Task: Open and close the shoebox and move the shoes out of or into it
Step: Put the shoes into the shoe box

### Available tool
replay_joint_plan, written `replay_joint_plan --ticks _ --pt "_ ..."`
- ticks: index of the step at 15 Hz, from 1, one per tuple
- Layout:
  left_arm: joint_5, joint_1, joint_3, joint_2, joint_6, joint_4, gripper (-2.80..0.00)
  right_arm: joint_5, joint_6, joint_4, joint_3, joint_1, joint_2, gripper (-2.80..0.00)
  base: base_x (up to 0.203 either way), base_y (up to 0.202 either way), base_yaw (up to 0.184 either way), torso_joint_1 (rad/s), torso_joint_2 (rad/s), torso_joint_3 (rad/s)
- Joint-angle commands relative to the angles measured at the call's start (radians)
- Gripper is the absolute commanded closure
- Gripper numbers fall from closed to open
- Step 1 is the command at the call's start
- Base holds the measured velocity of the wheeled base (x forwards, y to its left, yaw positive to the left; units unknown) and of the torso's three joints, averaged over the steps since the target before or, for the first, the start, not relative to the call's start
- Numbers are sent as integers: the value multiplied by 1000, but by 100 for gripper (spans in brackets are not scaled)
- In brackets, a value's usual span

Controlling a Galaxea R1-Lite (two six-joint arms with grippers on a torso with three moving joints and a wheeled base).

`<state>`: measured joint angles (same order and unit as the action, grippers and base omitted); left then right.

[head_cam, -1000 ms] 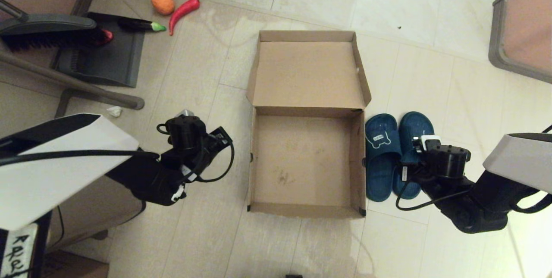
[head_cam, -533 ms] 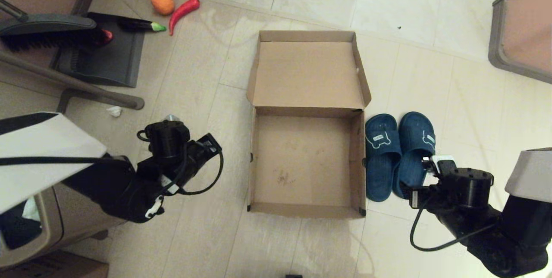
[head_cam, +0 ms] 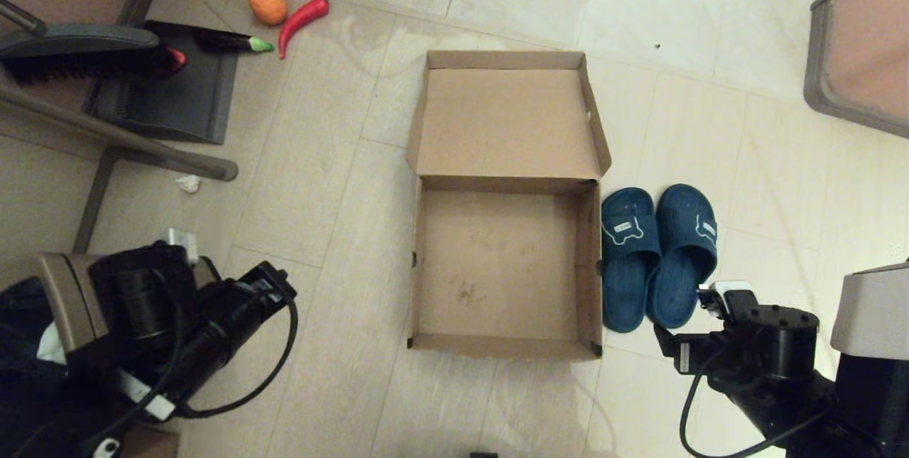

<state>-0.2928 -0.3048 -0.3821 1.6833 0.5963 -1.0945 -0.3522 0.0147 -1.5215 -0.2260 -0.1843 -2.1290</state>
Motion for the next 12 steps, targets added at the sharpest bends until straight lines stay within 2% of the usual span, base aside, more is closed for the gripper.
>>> replay_joint_plan --ticks 1,8,12 --pt "-3 14 26 -90 1 -1 0 -6 0 -9 -50 5 -57 -280 0 0 0 0 0 0" --pt "-2 75 26 -97 -1 -4 0 -8 -33 -9 -359 48 -296 -280 0 0 0 0 0 0" --pt "3 127 38 -122 0 -2 0 -8 -51 5 -498 76 -331 -280 0 0 0 0 0 0"
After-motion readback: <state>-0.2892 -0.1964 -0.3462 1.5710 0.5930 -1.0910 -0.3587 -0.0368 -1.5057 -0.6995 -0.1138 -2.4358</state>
